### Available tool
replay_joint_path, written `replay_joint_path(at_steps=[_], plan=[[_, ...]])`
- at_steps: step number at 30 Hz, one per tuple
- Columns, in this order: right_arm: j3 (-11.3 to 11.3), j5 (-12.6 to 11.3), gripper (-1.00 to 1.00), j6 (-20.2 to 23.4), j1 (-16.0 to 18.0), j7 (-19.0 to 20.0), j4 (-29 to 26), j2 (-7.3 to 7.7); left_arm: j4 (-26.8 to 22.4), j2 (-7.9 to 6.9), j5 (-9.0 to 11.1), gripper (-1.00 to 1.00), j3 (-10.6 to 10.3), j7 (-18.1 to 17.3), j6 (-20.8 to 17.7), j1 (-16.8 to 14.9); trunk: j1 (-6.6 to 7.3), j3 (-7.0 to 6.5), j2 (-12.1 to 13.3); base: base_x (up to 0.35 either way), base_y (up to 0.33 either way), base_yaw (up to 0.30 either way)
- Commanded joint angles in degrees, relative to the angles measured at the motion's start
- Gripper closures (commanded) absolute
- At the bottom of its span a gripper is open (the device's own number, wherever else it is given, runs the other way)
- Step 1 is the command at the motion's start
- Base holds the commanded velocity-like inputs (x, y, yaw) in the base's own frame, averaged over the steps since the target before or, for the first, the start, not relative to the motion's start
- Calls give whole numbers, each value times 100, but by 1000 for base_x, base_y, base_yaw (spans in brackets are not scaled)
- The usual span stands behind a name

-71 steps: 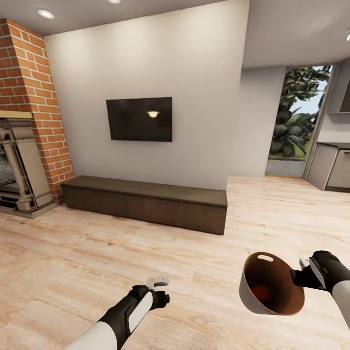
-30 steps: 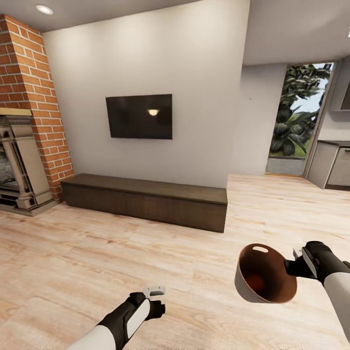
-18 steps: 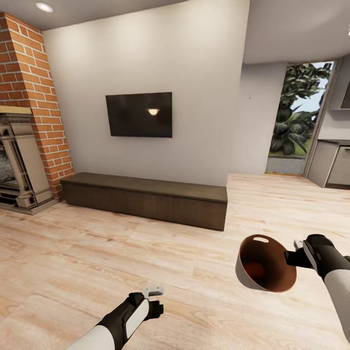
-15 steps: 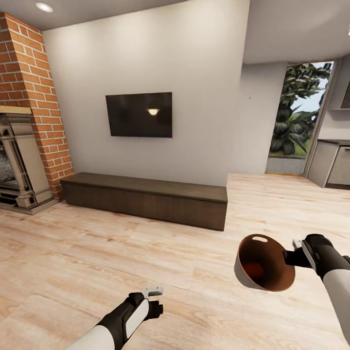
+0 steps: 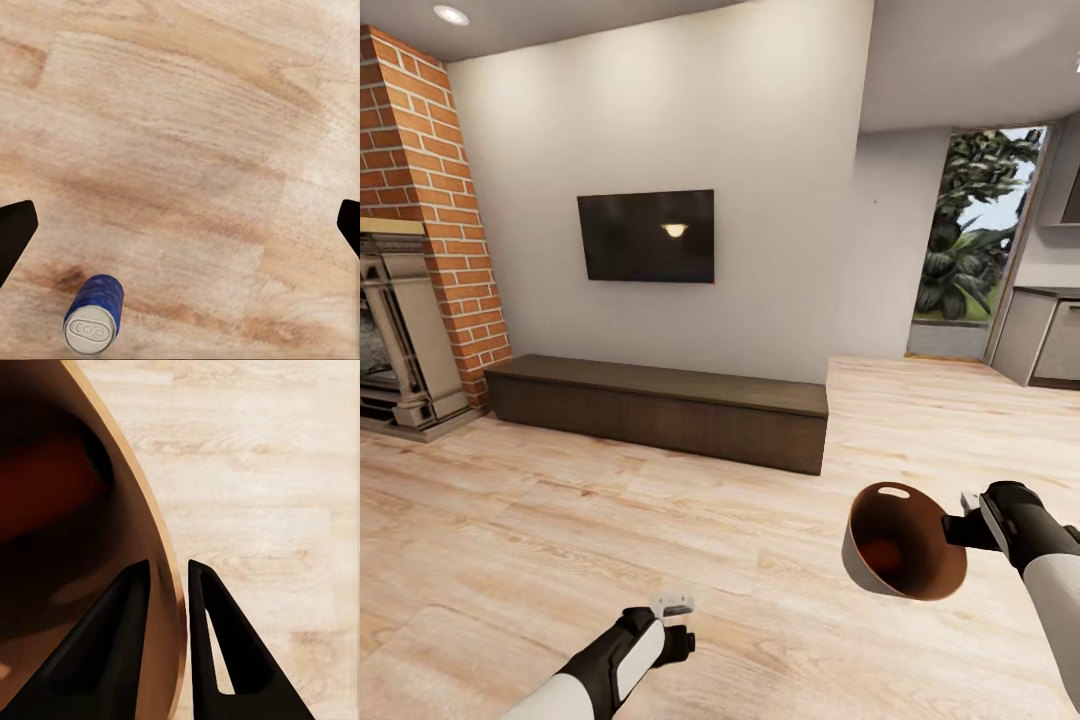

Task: Put the three can of soda from the living room inside the tash can in the kitchen.

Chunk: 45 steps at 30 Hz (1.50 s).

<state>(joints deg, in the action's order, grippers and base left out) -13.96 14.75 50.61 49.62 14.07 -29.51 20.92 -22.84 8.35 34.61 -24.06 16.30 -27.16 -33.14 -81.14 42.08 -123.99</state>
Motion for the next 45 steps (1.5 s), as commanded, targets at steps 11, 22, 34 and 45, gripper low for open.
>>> replay_joint_path(at_steps=[11,22,34,45], plan=[[107,-112,100,25,4,17,-2,-1,83,-8,59,-100,-2,-6,107,75,-87,71,-161,0,0,0],[155,-113,100,27,4,17,-2,-1,176,-46,129,-100,-2,-35,199,122,-329,268,-602,0,0,0],[163,-104,100,27,4,17,5,-9,586,-113,142,-100,-9,-230,348,150,-593,484,-1083,0,0,0],[160,-104,100,27,3,17,7,-8,645,-161,134,-100,-12,-250,370,152,-834,681,-1525,0,0,0]])
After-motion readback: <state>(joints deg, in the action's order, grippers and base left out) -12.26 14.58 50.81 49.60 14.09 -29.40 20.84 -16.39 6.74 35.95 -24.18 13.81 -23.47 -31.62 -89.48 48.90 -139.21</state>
